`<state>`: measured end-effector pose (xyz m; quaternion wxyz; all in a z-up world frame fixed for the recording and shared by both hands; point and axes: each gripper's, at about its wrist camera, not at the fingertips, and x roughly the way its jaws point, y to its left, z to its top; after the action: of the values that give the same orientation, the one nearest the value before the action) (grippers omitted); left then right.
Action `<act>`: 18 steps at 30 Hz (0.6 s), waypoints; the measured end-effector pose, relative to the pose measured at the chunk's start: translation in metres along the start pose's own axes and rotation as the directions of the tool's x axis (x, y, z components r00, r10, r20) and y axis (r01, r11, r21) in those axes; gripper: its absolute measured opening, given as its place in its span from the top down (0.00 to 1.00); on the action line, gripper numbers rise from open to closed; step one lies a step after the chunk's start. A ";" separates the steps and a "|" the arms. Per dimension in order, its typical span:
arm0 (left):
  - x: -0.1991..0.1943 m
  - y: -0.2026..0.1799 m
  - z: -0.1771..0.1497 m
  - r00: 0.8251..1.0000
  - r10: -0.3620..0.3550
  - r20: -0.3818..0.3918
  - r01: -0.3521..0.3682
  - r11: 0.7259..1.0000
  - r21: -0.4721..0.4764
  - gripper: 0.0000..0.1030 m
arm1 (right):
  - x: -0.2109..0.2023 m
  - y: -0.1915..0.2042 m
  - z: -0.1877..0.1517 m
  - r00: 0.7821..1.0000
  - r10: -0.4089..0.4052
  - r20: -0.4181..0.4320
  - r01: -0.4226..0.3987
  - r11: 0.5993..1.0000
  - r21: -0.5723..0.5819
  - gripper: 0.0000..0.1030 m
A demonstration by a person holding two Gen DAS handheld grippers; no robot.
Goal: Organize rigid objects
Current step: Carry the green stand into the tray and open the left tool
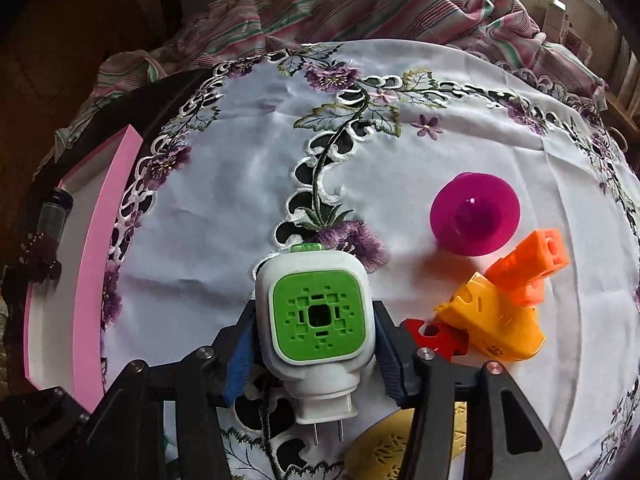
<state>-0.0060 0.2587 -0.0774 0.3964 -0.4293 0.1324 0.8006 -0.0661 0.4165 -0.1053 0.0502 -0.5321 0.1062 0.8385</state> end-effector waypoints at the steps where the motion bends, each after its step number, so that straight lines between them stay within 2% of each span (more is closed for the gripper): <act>1: -0.006 0.001 -0.001 1.000 0.002 0.007 -0.002 1.000 -0.002 0.71 | 0.001 0.000 -0.001 1.000 0.000 0.000 0.000 1.000 -0.001 0.48; 10: -0.056 0.016 -0.001 0.995 0.057 0.077 -0.052 0.997 -0.064 0.71 | 0.004 0.004 -0.003 1.000 -0.013 0.009 0.014 1.000 -0.020 0.48; 18: -0.076 0.043 -0.006 0.987 0.129 0.098 -0.114 0.983 -0.145 0.71 | 0.007 0.006 -0.004 1.000 -0.021 0.007 0.022 1.000 -0.022 0.49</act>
<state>-0.0107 0.1875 -0.0260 0.3225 -0.4035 0.0806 0.8524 -0.0668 0.4098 -0.1125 0.0538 -0.5308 0.0911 0.8409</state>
